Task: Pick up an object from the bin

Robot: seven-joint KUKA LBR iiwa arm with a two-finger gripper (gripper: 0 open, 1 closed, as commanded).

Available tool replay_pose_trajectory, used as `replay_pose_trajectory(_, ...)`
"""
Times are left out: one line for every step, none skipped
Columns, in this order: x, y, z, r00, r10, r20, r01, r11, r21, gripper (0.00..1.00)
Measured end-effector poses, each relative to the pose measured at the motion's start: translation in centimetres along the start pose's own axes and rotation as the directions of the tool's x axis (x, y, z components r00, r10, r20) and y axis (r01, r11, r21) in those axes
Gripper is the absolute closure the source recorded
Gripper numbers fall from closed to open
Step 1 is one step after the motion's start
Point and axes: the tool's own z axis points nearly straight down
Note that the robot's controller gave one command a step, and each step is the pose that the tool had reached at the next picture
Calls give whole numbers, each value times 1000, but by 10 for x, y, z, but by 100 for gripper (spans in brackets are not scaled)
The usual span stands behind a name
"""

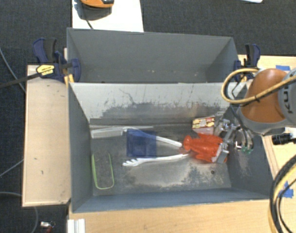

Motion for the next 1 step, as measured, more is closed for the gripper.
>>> replay_pose_trajectory(-13, -6, 0, 985, 172, 4, -172, 985, -1, 100)
